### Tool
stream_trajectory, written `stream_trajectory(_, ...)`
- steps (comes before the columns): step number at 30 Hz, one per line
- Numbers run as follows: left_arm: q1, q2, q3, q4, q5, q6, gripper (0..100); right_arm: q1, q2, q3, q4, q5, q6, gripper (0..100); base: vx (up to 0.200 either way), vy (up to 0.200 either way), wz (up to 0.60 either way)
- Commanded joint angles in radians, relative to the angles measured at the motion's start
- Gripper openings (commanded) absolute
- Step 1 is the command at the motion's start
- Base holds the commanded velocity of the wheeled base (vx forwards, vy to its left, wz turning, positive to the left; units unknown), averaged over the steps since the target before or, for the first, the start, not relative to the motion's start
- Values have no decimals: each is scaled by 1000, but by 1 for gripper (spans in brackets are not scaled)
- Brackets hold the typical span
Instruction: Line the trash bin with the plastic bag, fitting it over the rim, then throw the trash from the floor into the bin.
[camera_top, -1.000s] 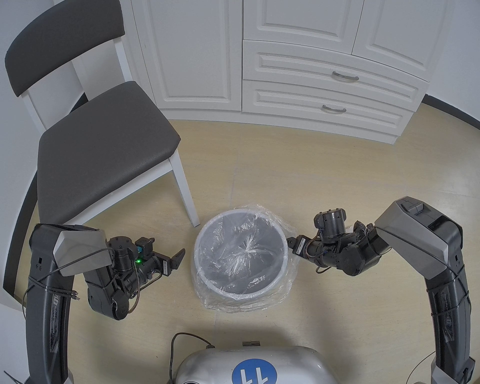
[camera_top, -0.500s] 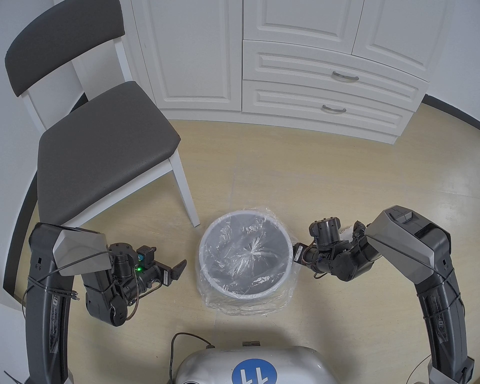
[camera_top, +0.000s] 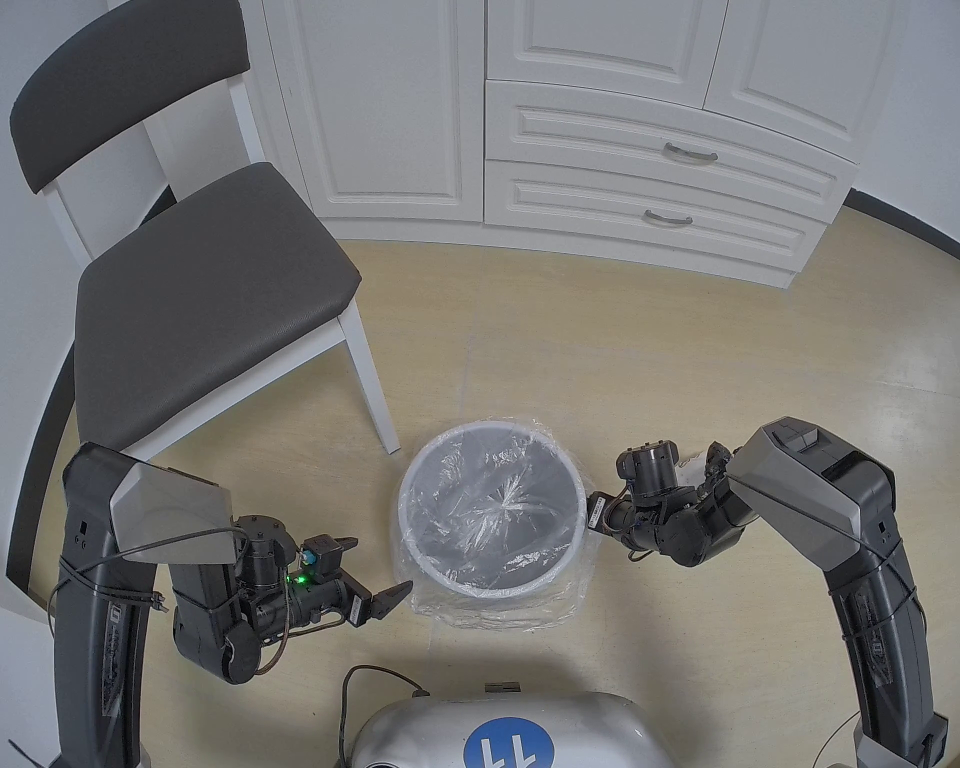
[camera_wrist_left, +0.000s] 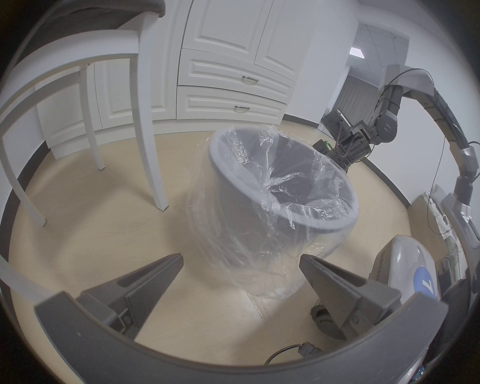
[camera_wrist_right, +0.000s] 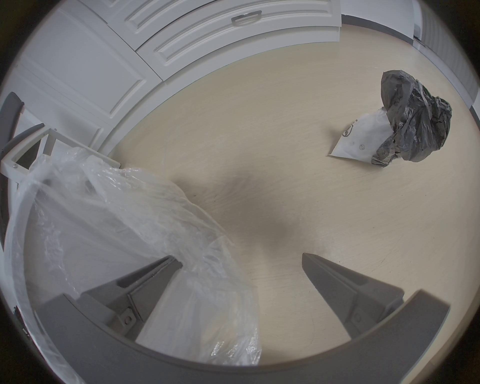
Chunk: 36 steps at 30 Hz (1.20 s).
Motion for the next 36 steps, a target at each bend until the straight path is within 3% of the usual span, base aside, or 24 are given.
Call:
stream_trajectory(1, -39, 82, -107, 3, 16, -6, 100, 3, 3, 1, 0, -9, 0, 100, 0, 0, 0)
stream_trajectory(4, -48, 112, -179, 18, 47, -26, 100, 5, 5, 1, 0, -15, -2, 100, 0, 0, 0)
stream_trajectory(15, -48, 132, -400, 274, 299, -49, 100, 6, 0, 1, 0, -27, -5, 100, 0, 0, 0)
stream_trajectory(21, -47, 122, -357, 264, 297, -50, 100, 6, -7, 16, -2, -38, -34, 100, 0, 0, 0)
stream_trajectory(25, -50, 79, -263, 176, 273, -54, 100, 8, -66, 65, -4, -43, -48, 100, 0, 0, 0)
stream_trajectory(28, -51, 22, -167, 119, 225, -57, 100, -1, -121, 124, -10, -57, -112, 100, 0, 0, 0)
stream_trajectory(29, -51, -38, -71, 81, 199, -57, 100, -7, -182, 200, -19, -83, -207, 100, 0, 0, 0)
stream_trajectory(33, -40, -119, 70, 20, 150, -57, 100, -6, -303, 355, -125, -159, -385, 100, 0, 0, 0)
stream_trajectory(34, -40, -119, 70, 20, 150, -57, 100, -6, -303, 355, -125, -159, -385, 100, 0, 0, 0)
stream_trajectory(35, -30, -139, 123, 1, 130, -54, 100, -6, -377, 446, -200, -172, -492, 100, 0, 0, 0)
stream_trajectory(36, -24, -154, 156, 0, 130, -52, 100, -7, -418, 497, -244, -172, -538, 100, 0, 0, 0)
